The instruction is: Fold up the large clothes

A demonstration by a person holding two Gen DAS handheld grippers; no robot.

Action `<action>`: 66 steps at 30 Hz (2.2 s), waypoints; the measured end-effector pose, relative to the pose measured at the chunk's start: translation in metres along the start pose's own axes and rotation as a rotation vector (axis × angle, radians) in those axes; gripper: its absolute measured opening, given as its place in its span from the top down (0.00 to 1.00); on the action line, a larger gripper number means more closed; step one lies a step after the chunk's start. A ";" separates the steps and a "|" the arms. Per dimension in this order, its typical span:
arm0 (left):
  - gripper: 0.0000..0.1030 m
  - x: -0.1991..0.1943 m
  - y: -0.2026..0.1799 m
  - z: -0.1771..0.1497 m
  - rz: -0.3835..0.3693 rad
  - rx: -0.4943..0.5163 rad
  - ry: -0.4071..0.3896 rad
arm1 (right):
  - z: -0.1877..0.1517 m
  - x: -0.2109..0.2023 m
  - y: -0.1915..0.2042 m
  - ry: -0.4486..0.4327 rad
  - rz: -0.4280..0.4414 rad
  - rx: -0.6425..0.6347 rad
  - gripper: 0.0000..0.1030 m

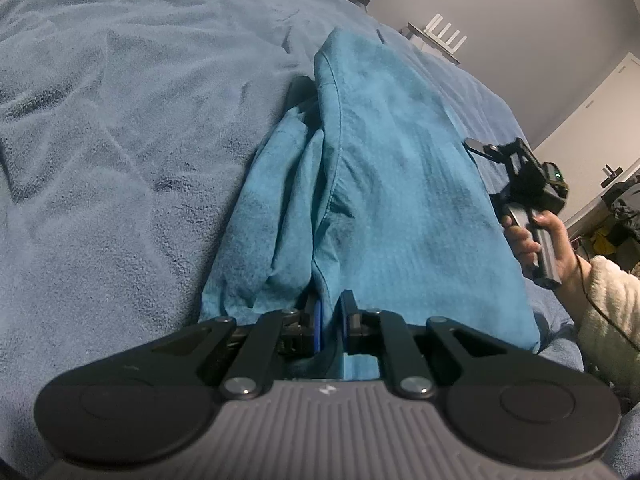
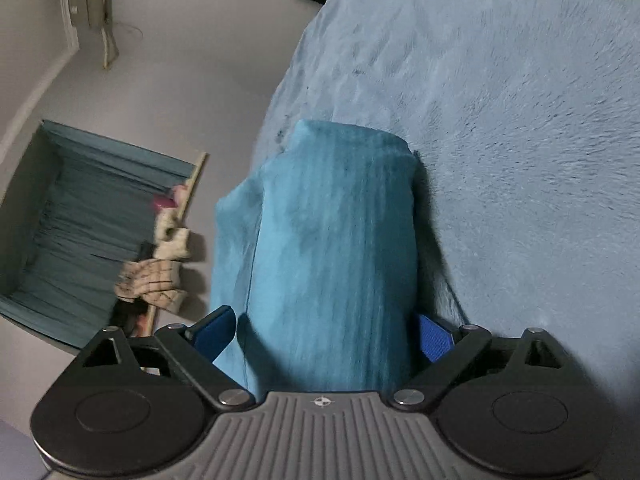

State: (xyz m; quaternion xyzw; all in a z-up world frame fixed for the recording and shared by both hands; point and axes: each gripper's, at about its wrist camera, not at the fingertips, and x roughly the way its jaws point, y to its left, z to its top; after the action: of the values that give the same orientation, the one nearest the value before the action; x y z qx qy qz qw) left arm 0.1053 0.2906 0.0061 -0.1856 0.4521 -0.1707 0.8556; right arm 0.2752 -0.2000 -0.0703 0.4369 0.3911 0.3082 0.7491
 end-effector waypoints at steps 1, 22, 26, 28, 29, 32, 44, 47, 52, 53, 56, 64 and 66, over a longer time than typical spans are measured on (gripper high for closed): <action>0.92 0.001 0.001 0.000 -0.001 -0.003 0.002 | 0.004 0.004 -0.003 0.006 0.008 0.000 0.03; 0.92 0.108 -0.103 0.020 0.019 0.264 0.046 | 0.091 -0.079 0.059 -0.108 -0.116 -0.168 0.39; 0.92 0.150 -0.144 0.028 -0.029 0.290 0.010 | 0.148 -0.106 0.081 -0.106 -0.223 -0.290 0.39; 0.92 0.167 -0.157 0.031 -0.046 0.300 -0.007 | 0.175 -0.112 0.087 -0.102 -0.262 -0.332 0.34; 0.92 0.174 -0.161 0.031 -0.054 0.298 -0.006 | 0.186 -0.113 0.085 -0.100 -0.279 -0.325 0.31; 0.92 0.183 -0.161 0.031 -0.070 0.310 0.018 | 0.208 -0.107 0.068 -0.102 -0.383 -0.275 0.18; 0.93 0.154 -0.147 0.030 -0.132 0.298 -0.074 | 0.112 -0.162 0.058 -0.382 -0.544 -0.347 0.02; 0.93 0.142 -0.143 0.030 -0.135 0.288 -0.110 | 0.050 -0.190 0.077 -0.362 -0.621 -0.516 0.02; 0.93 0.135 -0.150 0.022 -0.089 0.281 -0.167 | -0.049 -0.217 0.101 -0.380 -0.696 -0.792 0.05; 0.93 0.132 -0.152 0.020 -0.084 0.278 -0.179 | -0.060 -0.216 0.104 -0.371 -0.717 -0.844 0.08; 0.93 0.123 -0.163 0.017 -0.075 0.263 -0.206 | -0.078 -0.210 0.110 -0.354 -0.703 -0.933 0.30; 0.95 0.120 -0.161 0.009 0.089 0.232 -0.238 | -0.091 -0.147 0.087 -0.296 -0.771 -1.001 0.58; 0.95 0.122 -0.154 0.005 0.153 0.228 -0.218 | -0.087 -0.160 0.078 -0.317 -0.788 -0.915 0.57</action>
State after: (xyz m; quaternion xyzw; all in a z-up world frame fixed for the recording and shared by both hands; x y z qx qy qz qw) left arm 0.1552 0.1006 -0.0048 -0.0698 0.3469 -0.1344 0.9256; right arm 0.1110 -0.2589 0.0232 -0.0649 0.2353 0.0766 0.9667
